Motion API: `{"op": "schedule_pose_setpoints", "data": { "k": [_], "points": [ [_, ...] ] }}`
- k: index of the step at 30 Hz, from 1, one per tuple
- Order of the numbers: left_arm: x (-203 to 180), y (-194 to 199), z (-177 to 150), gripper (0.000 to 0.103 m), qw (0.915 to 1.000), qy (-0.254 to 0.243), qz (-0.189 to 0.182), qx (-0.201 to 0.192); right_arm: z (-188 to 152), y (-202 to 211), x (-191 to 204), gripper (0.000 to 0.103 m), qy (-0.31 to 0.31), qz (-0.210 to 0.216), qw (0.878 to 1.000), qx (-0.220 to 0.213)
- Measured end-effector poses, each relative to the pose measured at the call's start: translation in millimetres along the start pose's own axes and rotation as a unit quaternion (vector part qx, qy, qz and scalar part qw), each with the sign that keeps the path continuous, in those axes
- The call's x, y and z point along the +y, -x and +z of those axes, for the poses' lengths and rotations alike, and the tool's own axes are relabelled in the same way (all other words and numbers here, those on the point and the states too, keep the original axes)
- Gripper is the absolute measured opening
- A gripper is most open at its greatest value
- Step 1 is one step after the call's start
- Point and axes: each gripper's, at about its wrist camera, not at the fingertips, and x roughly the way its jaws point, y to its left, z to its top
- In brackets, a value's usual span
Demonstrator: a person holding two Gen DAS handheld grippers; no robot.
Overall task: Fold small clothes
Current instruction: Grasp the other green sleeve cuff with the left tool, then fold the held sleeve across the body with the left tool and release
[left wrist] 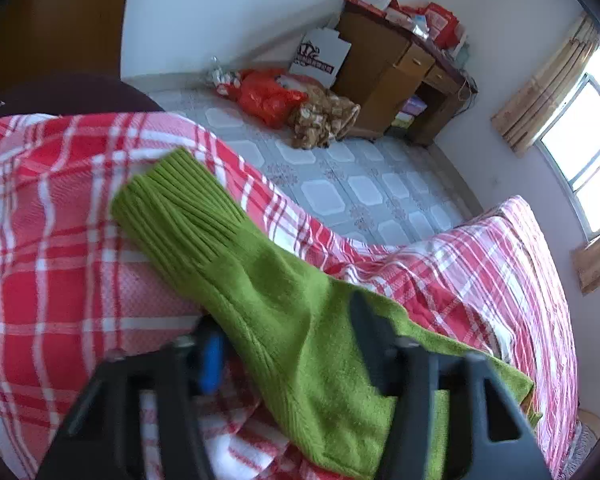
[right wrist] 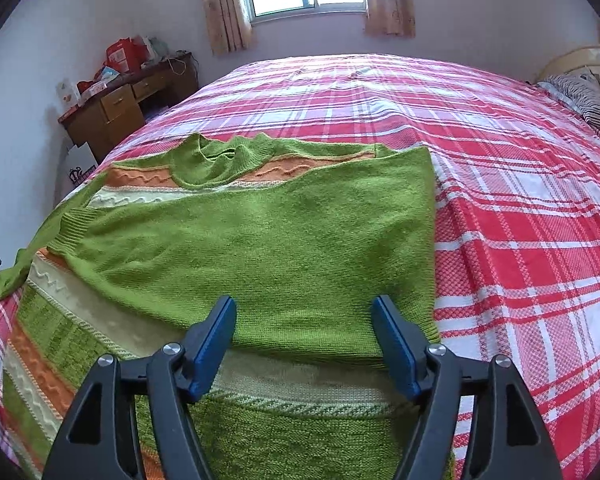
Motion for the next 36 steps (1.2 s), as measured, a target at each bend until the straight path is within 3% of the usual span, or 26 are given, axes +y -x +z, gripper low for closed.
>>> {"op": "schedule_pose_setpoints", "data": {
  "k": [1,2,5,10,14,16,20,23,28,33,34,36],
  "points": [
    [-0.9,0.8,-6.5,0.024,1.0000,0.001,0.005,0.007,0.3,-0.1,0.0,0.071,0.000,0.000,1.000,0.000],
    [0.2,-6.6,-7.6,0.007,0.9998,0.003,0.004,0.020,0.3,-0.1,0.1,0.072,0.001,0.000,1.000,0.000],
    [5.5,-11.5,-14.6,0.006,0.9995,-0.008,-0.012,0.028,0.1,0.1,0.4,0.072,0.000,0.000,1.000,0.000],
    [-11.1,8.3,-19.4,0.003,0.9984,-0.048,-0.002,-0.029,0.0,0.4,0.7,0.072,0.000,0.001,1.000,-0.001],
    [-51.2,50.6,-27.1,0.003,0.9887,-0.116,-0.024,-0.092,0.1,0.7,0.4,0.072,-0.001,0.004,1.000,-0.002],
    [-79.0,78.1,-44.2,0.003,0.9763,-0.169,-0.046,-0.127,-0.3,1.3,-0.5,0.072,-0.002,0.006,1.000,-0.003],
    [-139.0,124.8,-108.9,0.003,0.9365,-0.288,-0.112,-0.166,-0.4,1.7,-1.1,0.072,-0.003,0.008,1.000,-0.004],
    [-175.7,143.3,-170.5,0.003,0.9027,-0.367,-0.149,-0.168,-0.4,1.7,-1.3,0.072,-0.003,0.009,1.000,-0.005],
    [-207.3,145.1,-264.0,0.003,0.8573,-0.468,-0.168,-0.134,-1.0,3.8,-4.1,0.072,-0.009,0.017,1.000,-0.008],
    [-218.1,128.9,-308.2,0.008,0.8327,-0.527,-0.145,-0.091,-1.4,4.4,-5.3,0.072,-0.013,0.023,1.000,-0.010],
    [-218.8,126.4,-311.6,0.011,0.8314,-0.532,-0.139,-0.081,-1.5,4.4,-5.8,0.072,-0.014,0.024,1.000,-0.011],
    [-216.2,125.9,-304.5,0.014,0.8375,-0.523,-0.148,-0.055,-1.7,4.3,-6.3,0.072,-0.016,0.026,0.999,-0.011]
  ]
}}
